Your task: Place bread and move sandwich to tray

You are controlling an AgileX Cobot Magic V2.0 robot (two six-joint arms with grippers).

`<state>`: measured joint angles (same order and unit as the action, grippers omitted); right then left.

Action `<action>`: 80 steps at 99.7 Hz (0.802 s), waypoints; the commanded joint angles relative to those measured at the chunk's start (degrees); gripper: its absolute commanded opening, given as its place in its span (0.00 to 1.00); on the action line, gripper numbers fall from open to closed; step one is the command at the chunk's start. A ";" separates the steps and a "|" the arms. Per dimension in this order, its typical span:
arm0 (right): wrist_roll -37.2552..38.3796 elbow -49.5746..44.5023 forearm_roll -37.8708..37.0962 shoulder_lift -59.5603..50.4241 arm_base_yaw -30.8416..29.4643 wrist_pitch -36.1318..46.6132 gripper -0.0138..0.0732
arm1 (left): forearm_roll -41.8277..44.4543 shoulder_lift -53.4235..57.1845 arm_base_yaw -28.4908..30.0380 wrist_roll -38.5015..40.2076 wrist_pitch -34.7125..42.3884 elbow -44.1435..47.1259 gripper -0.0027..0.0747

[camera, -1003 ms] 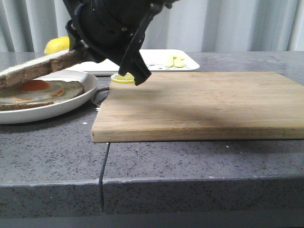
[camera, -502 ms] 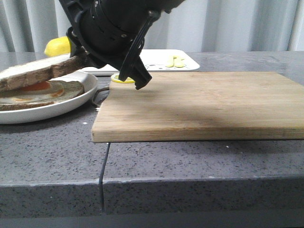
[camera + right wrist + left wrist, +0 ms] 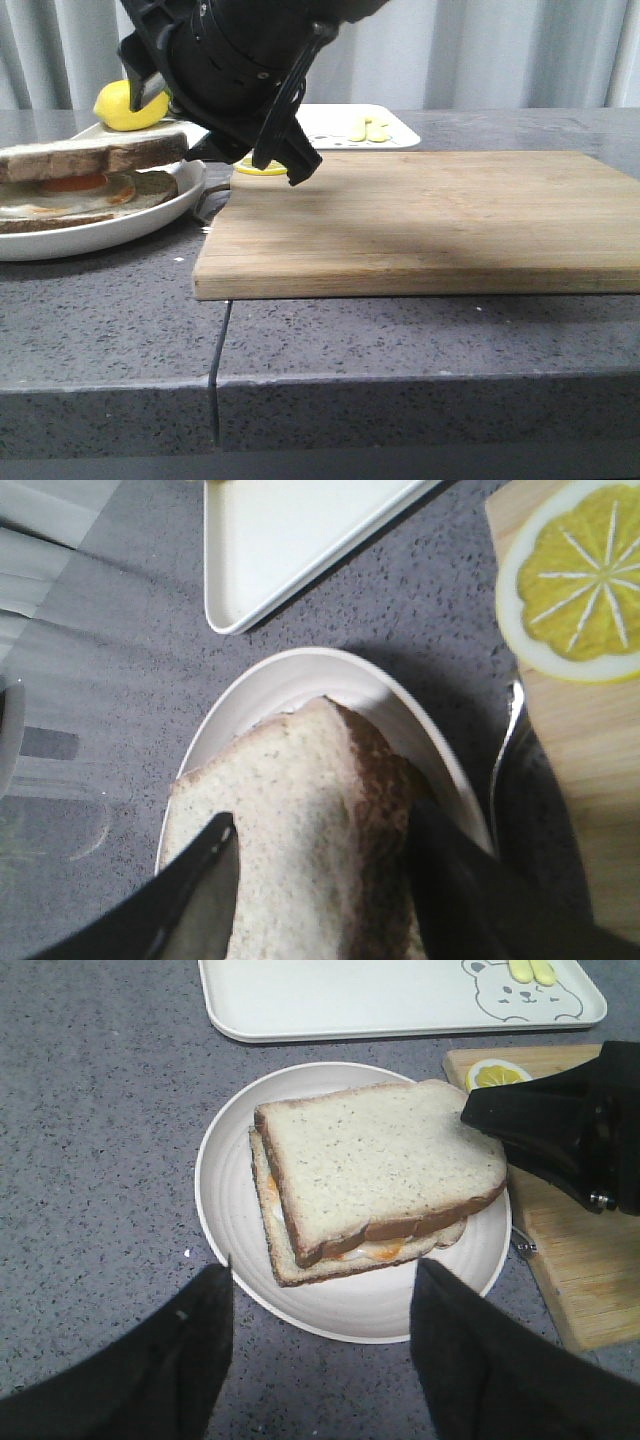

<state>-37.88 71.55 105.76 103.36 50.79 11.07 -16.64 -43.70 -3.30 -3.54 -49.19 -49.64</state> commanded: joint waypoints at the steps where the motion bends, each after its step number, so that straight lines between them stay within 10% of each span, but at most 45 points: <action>1: -0.93 1.80 1.47 -2.82 -0.13 -0.81 0.62 | -1.40 -0.12 -0.03 0.08 3.43 -1.93 0.51; 40: -8.52 1.80 -1.13 -7.62 -2.07 0.84 0.62 | -1.40 -0.12 -0.03 0.08 3.43 -1.93 0.51; 80: -8.92 -2.33 -33.47 -22.50 -14.10 -9.03 0.62 | -1.40 -0.12 -0.03 0.08 3.43 -1.93 0.51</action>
<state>-46.79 69.21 80.64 86.40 39.69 4.78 -16.64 -43.70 -3.30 -3.54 -49.19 -49.64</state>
